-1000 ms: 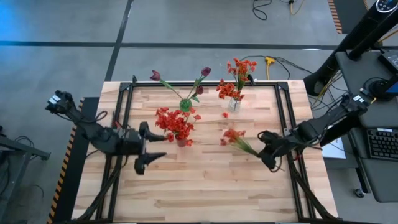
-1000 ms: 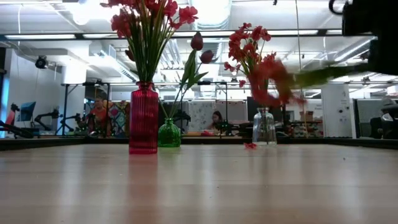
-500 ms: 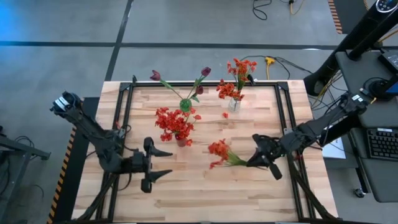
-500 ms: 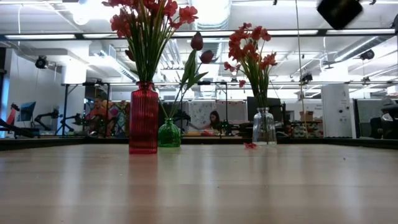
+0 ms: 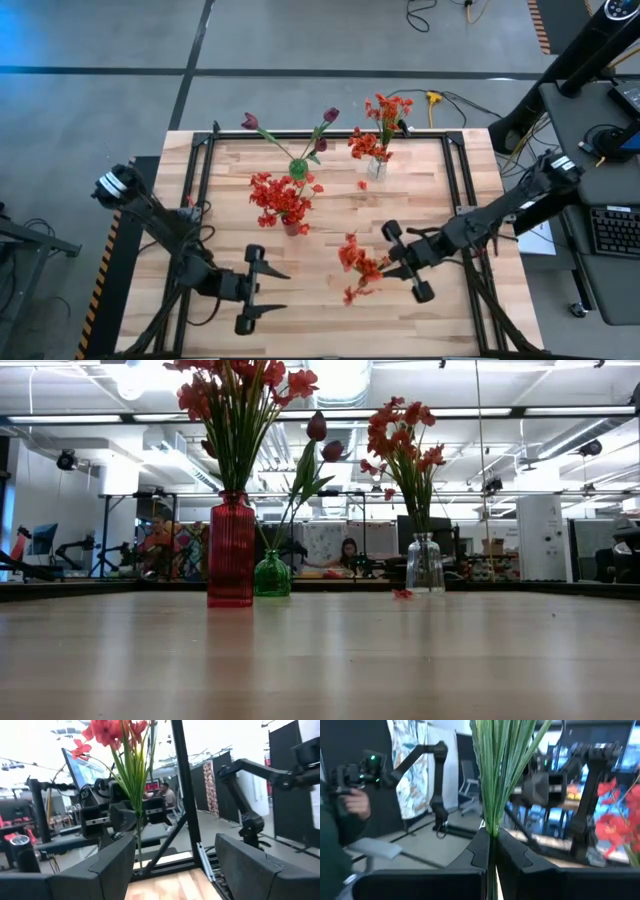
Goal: Sort flowers into vase by color
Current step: Put the orange flowers into the clear vase
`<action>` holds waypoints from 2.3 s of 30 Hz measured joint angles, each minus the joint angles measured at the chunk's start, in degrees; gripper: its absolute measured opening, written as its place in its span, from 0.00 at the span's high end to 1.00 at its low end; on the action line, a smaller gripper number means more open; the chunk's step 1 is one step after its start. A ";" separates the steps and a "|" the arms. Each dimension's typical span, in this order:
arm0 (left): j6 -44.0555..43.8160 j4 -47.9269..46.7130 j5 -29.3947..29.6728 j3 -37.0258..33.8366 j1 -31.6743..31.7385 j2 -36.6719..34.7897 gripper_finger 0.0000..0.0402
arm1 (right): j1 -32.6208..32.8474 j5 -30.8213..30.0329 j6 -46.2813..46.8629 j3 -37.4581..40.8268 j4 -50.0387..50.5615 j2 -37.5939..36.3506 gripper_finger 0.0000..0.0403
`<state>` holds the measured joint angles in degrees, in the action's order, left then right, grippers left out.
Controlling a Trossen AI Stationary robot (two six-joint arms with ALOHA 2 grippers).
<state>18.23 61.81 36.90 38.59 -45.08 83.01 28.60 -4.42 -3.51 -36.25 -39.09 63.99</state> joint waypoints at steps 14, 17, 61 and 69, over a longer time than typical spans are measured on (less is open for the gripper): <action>8.19 6.48 12.67 7.28 2.98 13.85 0.36 | -0.13 -3.89 -5.91 -1.43 -27.99 17.67 0.97; 10.75 6.45 12.68 9.97 3.14 16.28 0.36 | -0.13 -3.71 -7.35 -3.94 -28.15 19.96 0.97; 6.50 5.98 12.53 18.75 9.61 27.81 0.98 | -0.11 -8.46 -13.86 -13.31 -26.38 27.92 0.97; 6.59 5.70 16.35 18.71 8.12 27.51 0.99 | -0.09 -10.24 -10.25 -13.19 -17.60 25.55 0.81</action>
<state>24.82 67.51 53.25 57.30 -36.96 110.52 28.51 -14.67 -13.76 -49.44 -56.69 89.54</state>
